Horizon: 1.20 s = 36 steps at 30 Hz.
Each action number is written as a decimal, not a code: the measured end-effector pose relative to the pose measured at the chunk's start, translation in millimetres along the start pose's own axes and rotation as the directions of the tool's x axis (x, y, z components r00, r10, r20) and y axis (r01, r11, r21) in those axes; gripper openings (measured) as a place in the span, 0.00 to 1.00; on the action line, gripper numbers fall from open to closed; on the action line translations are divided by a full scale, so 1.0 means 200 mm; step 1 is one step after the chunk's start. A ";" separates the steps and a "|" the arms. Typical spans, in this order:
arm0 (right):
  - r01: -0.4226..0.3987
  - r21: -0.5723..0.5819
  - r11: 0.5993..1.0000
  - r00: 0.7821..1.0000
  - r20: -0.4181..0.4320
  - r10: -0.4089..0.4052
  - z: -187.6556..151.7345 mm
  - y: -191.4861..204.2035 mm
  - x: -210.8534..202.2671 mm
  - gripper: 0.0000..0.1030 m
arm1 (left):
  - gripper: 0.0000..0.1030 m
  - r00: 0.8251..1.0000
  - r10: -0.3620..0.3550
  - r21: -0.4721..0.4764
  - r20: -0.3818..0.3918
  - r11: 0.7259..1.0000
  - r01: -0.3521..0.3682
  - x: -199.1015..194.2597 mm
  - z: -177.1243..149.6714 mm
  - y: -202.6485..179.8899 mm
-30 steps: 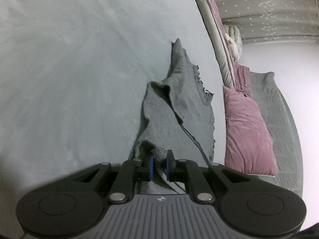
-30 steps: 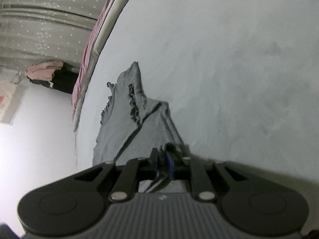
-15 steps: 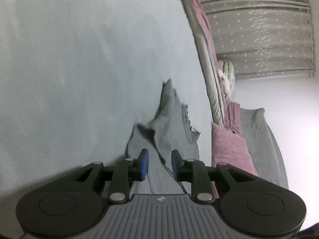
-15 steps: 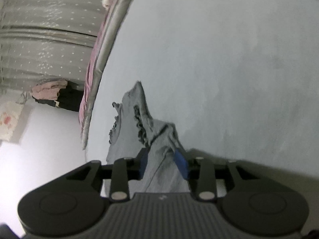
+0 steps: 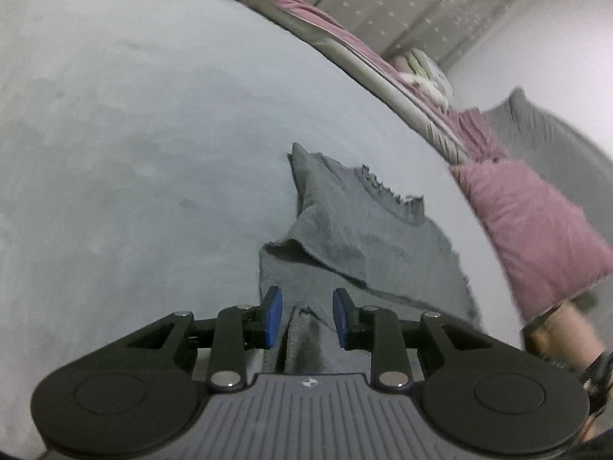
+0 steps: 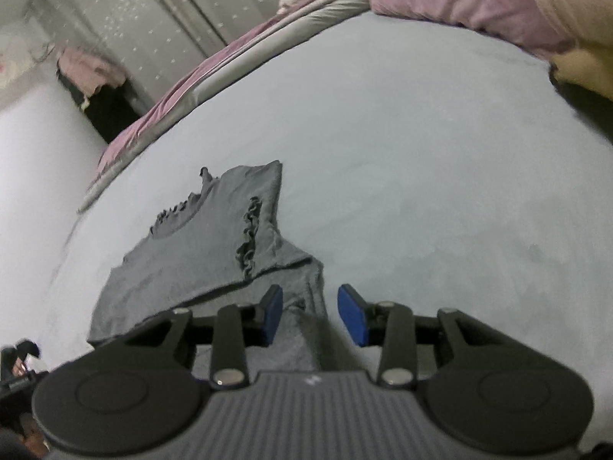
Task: Fold clothes
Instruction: 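Lift the grey sweater hem with both grippers and fold it over the body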
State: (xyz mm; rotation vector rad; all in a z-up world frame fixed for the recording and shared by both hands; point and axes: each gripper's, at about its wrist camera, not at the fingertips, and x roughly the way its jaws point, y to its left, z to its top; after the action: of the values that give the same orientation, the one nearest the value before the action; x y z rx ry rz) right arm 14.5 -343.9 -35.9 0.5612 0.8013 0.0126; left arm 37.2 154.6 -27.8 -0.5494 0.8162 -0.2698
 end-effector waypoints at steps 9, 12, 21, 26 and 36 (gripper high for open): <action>0.066 -0.197 0.978 0.997 0.049 -0.058 -0.04 0.05 -0.06 0.33 | 0.23 0.997 0.077 0.179 0.010 0.981 -0.077 -0.01 -0.09 -0.06; 0.068 -0.273 0.960 0.997 0.050 -0.056 -0.07 0.09 -0.06 0.32 | 0.17 0.997 0.082 0.226 0.015 0.971 -0.083 -0.02 -0.10 -0.09; 0.126 -0.445 0.886 0.992 0.065 -0.108 -0.17 0.19 -0.01 0.14 | 0.05 0.993 0.115 0.331 0.023 0.936 -0.117 0.00 -0.15 -0.17; 0.183 -0.513 0.838 0.980 0.159 -0.117 -0.23 0.24 -0.07 0.13 | 0.04 0.990 0.104 0.372 0.095 0.919 -0.133 -0.07 -0.18 -0.20; 0.265 -0.516 0.814 0.940 0.328 -0.097 -0.27 0.23 -0.19 0.12 | 0.04 0.959 0.059 0.395 0.279 0.903 -0.171 -0.18 -0.24 -0.26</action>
State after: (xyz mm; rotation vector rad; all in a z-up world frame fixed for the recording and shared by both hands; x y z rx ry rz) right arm -40.1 -286.2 -18.5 -0.0760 0.5237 -0.0140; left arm -23.8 110.8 -2.6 -0.1263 0.5095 -0.2465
